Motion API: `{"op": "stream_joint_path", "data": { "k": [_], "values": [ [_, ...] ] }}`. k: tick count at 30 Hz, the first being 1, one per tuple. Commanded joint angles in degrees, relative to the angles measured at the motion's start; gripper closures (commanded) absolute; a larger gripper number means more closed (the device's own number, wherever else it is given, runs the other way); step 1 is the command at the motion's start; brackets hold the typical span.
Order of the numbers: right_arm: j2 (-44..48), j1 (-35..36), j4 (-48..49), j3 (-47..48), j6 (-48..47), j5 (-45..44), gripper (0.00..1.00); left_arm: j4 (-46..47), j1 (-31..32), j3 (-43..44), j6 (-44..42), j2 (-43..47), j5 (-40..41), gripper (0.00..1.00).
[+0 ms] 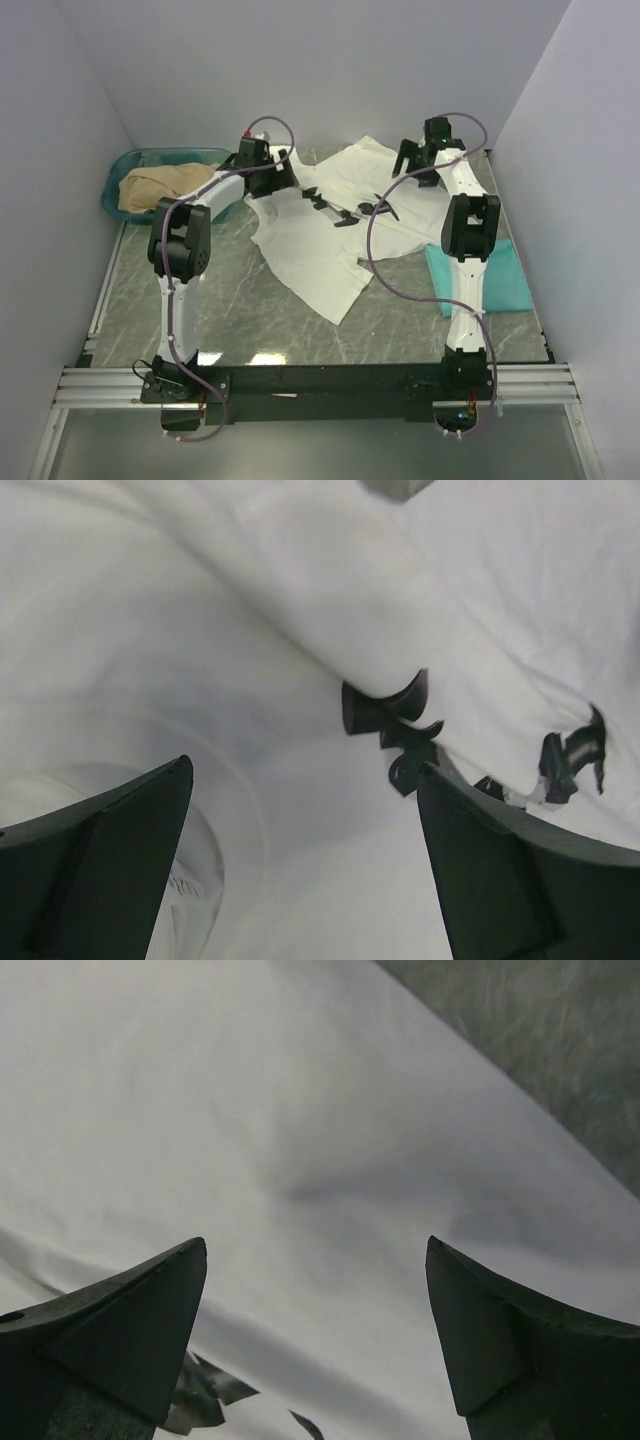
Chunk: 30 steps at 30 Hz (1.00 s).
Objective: Fold and stack the t-shirts
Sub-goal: Flatten the tshirt out
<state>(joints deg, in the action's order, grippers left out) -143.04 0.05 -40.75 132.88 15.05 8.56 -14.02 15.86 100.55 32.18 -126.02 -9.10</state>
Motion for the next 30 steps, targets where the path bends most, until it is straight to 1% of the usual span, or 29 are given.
{"op": "stream_joint_path", "data": {
  "k": [1, 3, 5, 8, 11, 12, 14, 15, 16, 17, 18, 22, 23, 24, 25, 27, 28, 30],
  "values": [
    [1.6, -0.3, -1.8, -1.8, -1.0, 2.0, 0.04, 2.8, 2.2, -3.9, 1.7, 4.0, 1.7, 0.01],
    [1.3, -0.3, -1.9, -2.8, -0.8, 1.6, 0.04, 1.9, 2.3, -5.2, 2.9, 3.6, 2.4, 0.01],
    [0.0, -0.6, -4.0, -2.8, -0.4, 1.7, 0.04, 1.5, 2.3, -6.1, 3.2, 3.2, 2.6, 0.01],
    [-0.5, -2.6, -5.5, -5.1, 1.0, 2.2, 0.04, 0.2, 2.4, -6.6, 3.6, 2.8, 3.7, 0.01],
    [2.8, -5.8, -2.8, -13.3, 2.9, 3.3, 0.05, 0.6, 2.5, -8.4, 3.8, 3.1, 4.3, 0.00],
    [4.2, -6.6, -1.0, -19.7, 3.6, 3.5, 0.05, 0.4, 2.5, -8.7, 3.8, 3.3, 4.4, 0.00],
    [9.3, -9.9, 3.3, -25.9, 6.3, 4.0, 0.05, 0.1, 2.5, -9.2, 3.6, 3.1, 4.6, 0.01],
    [10.8, -11.0, 4.3, -31.5, 7.4, 4.7, 0.05, 0.0, 2.5, -9.4, 3.5, 3.1, 4.7, 0.00],
    [14.0, -13.4, 8.2, -34.3, 8.4, 7.8, 0.05, -0.4, 2.6, -9.3, 3.3, 3.0, 5.0, 0.01],
    [15.5, -14.3, 8.8, -36.9, 9.5, 10.8, 0.05, -0.8, 2.6, -9.1, 3.2, 2.9, 5.1, 0.01],
    [17.2, -14.7, 9.3, -40.9, 10.4, 10.0, 0.05, -1.4, 2.6, -9.0, 3.0, 2.6, 5.2, 0.01],
    [26.7, -14.8, 9.7, -46.0, 9.8, 5.5, 0.05, -3.6, 2.6, -7.2, 2.2, 1.9, 7.0, 0.01],
    [28.6, -14.8, 9.7, -47.1, 9.9, 3.9, 0.05, -3.7, 2.6, -7.1, 2.2, 1.8, 7.3, 0.01],
    [30.7, -14.8, 10.1, -49.9, 10.1, 0.4, 0.05, -3.7, 2.6, -7.1, 2.1, 2.2, 7.4, 0.01],
    [34.5, -14.9, 10.9, -51.0, 10.3, -1.1, 0.05, -3.4, 2.6, -7.4, 2.1, 2.4, 7.3, 0.01],
    [37.6, -14.7, 11.2, -53.0, 11.0, -5.3, 0.05, -3.0, 2.7, -7.9, 1.9, 3.4, 7.1, 0.00],
    [39.8, -14.5, 12.4, -53.0, 10.4, -5.4, 0.05, -2.7, 2.7, -8.5, 1.8, 3.8, 6.8, 0.01],
    [40.4, -12.5, 12.8, -50.5, 8.6, -5.7, 0.05, -1.8, 2.7, -9.2, 1.5, 4.7, 6.0, 0.01]
  ]
}}
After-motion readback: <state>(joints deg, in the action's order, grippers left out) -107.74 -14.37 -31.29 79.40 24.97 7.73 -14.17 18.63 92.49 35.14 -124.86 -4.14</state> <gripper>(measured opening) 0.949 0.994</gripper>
